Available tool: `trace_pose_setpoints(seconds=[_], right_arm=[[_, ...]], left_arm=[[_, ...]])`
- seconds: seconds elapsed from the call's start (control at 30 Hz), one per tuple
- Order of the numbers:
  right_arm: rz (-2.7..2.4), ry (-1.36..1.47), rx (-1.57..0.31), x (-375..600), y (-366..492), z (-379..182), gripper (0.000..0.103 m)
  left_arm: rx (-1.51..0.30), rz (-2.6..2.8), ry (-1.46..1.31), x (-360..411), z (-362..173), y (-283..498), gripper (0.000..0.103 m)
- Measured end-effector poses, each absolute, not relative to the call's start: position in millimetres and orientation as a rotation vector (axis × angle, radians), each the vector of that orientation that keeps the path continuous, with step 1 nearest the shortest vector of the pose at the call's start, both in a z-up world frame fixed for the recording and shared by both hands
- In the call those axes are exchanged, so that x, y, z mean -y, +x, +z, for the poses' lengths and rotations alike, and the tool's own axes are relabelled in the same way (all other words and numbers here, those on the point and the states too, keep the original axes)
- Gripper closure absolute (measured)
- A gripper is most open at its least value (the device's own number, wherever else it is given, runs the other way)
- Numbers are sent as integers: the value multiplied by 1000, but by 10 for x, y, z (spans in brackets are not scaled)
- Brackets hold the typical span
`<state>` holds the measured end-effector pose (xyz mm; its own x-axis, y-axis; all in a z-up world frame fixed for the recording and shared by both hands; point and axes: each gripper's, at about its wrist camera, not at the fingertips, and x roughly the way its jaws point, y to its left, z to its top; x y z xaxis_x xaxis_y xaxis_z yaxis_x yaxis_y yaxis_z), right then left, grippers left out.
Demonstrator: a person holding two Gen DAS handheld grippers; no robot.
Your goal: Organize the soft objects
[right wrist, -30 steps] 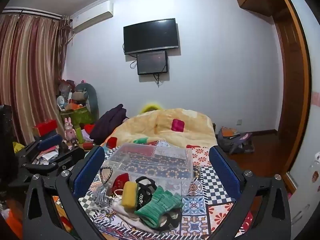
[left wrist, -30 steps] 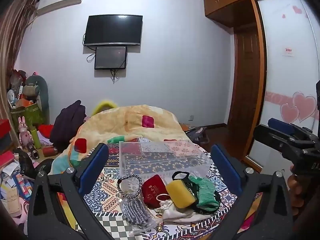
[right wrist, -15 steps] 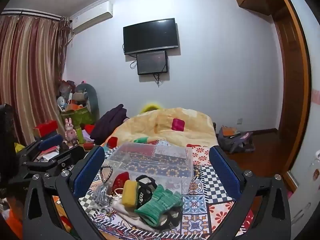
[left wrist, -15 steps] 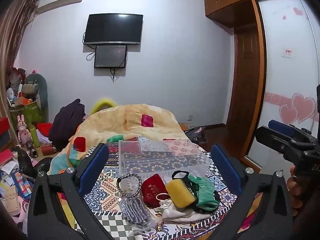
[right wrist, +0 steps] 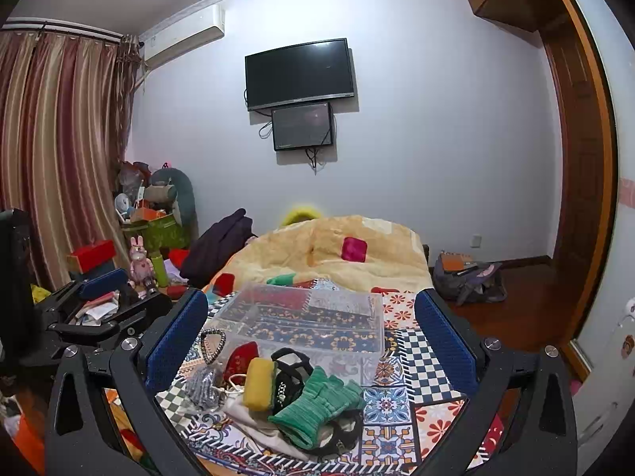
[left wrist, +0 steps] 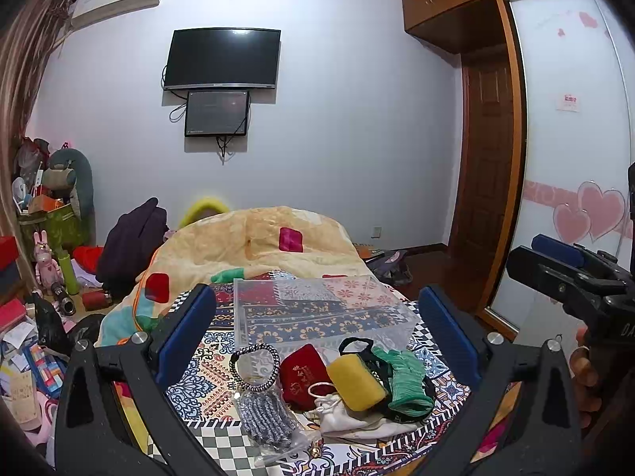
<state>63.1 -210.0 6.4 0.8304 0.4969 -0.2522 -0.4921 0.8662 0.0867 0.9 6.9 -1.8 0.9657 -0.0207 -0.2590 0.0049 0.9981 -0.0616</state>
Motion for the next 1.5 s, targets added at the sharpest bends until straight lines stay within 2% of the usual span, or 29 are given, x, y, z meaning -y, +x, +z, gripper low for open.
trace_pose_setpoints(seconds=[1.5], right_arm=[[536, 26, -266, 2064, 607, 103, 0]], left_arm=[[-254, -23, -53, -16, 32, -19, 0]])
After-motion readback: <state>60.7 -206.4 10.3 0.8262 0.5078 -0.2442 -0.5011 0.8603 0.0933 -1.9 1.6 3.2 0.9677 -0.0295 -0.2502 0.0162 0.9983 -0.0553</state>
